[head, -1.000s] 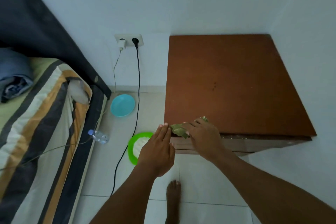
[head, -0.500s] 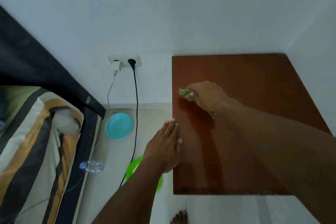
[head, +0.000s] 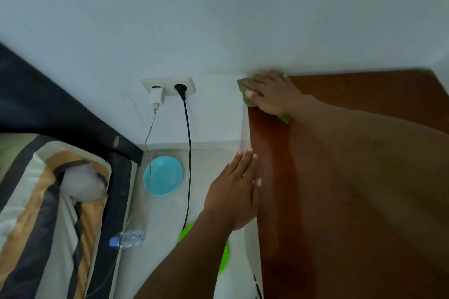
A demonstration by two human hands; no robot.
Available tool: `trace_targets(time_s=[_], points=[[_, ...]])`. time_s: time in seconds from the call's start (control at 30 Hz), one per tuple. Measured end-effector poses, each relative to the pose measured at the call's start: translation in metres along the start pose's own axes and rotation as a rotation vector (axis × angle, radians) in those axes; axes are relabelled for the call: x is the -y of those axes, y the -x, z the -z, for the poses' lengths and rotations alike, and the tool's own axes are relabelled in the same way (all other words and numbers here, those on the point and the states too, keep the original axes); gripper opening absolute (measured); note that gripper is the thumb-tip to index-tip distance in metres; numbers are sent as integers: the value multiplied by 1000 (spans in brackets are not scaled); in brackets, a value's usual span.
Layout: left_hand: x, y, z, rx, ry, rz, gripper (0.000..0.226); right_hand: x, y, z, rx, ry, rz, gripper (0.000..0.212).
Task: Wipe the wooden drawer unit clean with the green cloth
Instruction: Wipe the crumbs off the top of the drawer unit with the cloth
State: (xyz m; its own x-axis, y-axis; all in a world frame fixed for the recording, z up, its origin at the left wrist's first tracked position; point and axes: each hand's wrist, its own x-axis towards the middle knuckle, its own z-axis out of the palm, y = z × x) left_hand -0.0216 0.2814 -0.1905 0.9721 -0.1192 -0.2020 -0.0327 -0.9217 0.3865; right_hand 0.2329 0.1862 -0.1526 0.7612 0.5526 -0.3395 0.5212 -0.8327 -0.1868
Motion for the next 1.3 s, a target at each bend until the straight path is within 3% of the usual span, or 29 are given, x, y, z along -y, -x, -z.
trace_targets(time_s=[0.27, 0.97, 1.3], points=[[-9, 25, -15, -17, 27, 23, 66, 14, 48, -55, -109, -4, 73, 53], [-111, 239, -88, -56, 95, 177, 67, 72, 349, -181, -202, -69, 132, 57], [-132, 262, -91, -43, 58, 188, 71, 62, 410, -197, -451, -26, 190, 38]])
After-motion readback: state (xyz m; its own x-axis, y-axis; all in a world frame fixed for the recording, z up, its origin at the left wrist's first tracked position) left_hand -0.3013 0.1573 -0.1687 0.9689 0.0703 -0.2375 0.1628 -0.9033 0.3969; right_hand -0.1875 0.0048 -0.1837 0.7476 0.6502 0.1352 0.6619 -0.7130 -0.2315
